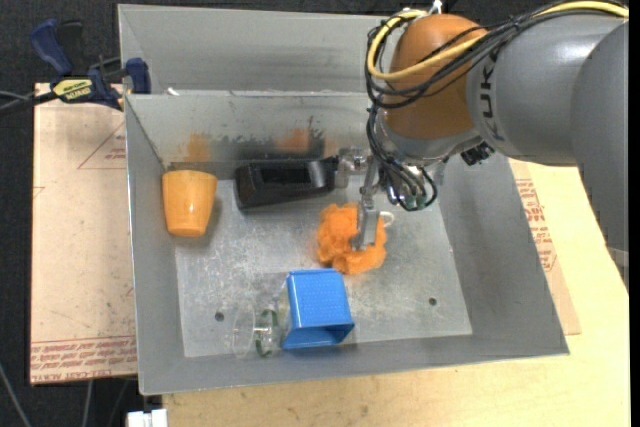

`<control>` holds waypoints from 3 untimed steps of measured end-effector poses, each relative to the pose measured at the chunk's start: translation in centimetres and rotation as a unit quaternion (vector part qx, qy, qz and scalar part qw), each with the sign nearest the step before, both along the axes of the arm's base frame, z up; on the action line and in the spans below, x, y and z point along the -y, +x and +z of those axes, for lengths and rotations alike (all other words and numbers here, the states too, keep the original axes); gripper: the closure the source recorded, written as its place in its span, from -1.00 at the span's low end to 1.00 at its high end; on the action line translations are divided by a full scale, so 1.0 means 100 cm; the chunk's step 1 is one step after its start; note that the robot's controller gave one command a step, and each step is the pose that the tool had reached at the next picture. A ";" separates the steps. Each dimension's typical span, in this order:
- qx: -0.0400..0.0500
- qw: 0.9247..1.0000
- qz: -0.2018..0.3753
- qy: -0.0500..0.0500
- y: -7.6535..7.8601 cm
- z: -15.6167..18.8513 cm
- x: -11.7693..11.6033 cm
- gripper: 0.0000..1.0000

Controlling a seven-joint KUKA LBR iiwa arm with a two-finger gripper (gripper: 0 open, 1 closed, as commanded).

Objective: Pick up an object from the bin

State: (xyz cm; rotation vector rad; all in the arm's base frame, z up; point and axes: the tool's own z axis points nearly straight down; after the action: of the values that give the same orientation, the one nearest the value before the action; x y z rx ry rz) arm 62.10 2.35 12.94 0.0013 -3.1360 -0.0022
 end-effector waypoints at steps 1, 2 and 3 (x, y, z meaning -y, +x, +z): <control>0.003 1.000 0.000 0.000 0.002 0.005 0.000 -1.00; 0.007 1.000 0.021 0.000 -0.009 -0.014 -0.002 -1.00; 0.000 1.000 -0.007 0.002 -0.020 -0.045 0.004 -1.00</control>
Offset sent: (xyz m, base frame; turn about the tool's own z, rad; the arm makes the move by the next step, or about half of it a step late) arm -0.0346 0.0039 -0.0594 -0.1179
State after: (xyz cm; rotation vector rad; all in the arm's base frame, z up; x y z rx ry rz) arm 60.08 1.99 8.39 -0.0210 -3.1361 -0.0072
